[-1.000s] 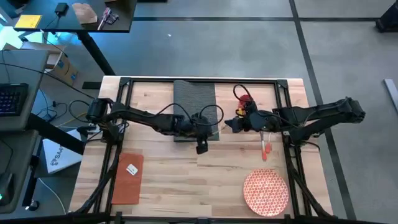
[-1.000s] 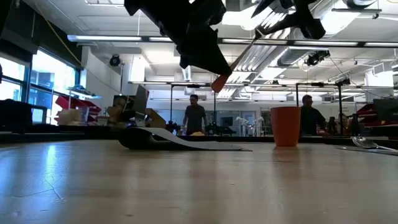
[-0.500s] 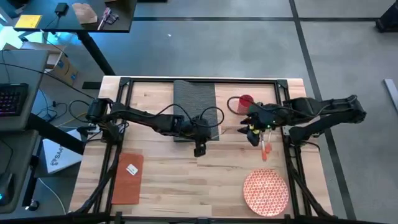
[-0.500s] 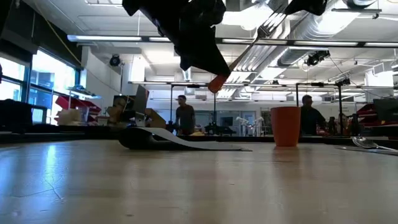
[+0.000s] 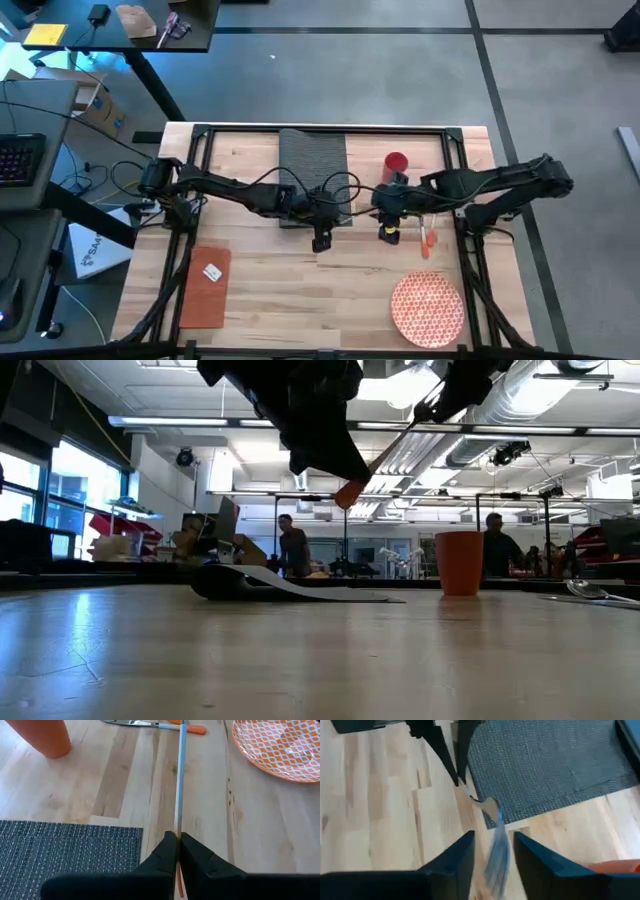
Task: Set table place
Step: Move the orange fork from the upper left to the middle right of the table
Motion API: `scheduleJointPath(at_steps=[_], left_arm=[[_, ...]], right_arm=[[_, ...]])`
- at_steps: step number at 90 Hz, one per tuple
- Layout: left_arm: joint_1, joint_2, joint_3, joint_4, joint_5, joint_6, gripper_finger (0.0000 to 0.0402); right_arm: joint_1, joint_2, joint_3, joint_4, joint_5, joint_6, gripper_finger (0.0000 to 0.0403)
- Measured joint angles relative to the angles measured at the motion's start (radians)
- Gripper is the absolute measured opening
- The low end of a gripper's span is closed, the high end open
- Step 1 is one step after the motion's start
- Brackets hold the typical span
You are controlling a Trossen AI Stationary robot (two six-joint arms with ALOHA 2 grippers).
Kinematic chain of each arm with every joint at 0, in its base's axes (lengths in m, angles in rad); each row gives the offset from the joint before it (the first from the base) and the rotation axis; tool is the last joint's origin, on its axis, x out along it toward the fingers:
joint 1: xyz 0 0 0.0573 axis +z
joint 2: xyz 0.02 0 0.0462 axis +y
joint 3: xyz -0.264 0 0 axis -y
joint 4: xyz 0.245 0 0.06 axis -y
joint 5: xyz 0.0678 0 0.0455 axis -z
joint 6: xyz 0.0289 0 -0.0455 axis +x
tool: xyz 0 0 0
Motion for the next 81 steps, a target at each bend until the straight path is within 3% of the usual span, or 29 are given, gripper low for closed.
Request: scheduleJointPath(at_steps=[11, 32, 55, 69, 81], left_arm=[[-0.001, 0.000, 0.001, -0.001, 0.008, -0.004, 0.0000], [0.000, -0.002, 0.003, 0.010, 0.022, -0.004, 0.0003], [0.002, -0.001, 0.001, -0.012, 0.025, 0.004, 0.0060], [0.002, -0.001, 0.000, -0.051, 0.023, -0.044, 0.0091], [0.002, -0.001, 0.000, -0.092, 0.033, -0.087, 0.0100]], right_arm=[[-0.001, -0.003, 0.005, 0.014, 0.019, 0.031, 0.0011], [-0.018, -0.003, 0.036, -0.041, -0.003, 0.147, 0.0001], [-0.040, -0.006, -0.022, -0.148, -0.180, 0.162, 0.0000], [-0.053, -0.017, -0.128, -0.180, -0.316, 0.123, 0.0001], [-0.075, -0.051, -0.244, -0.194, -0.369, 0.106, 0.0001]])
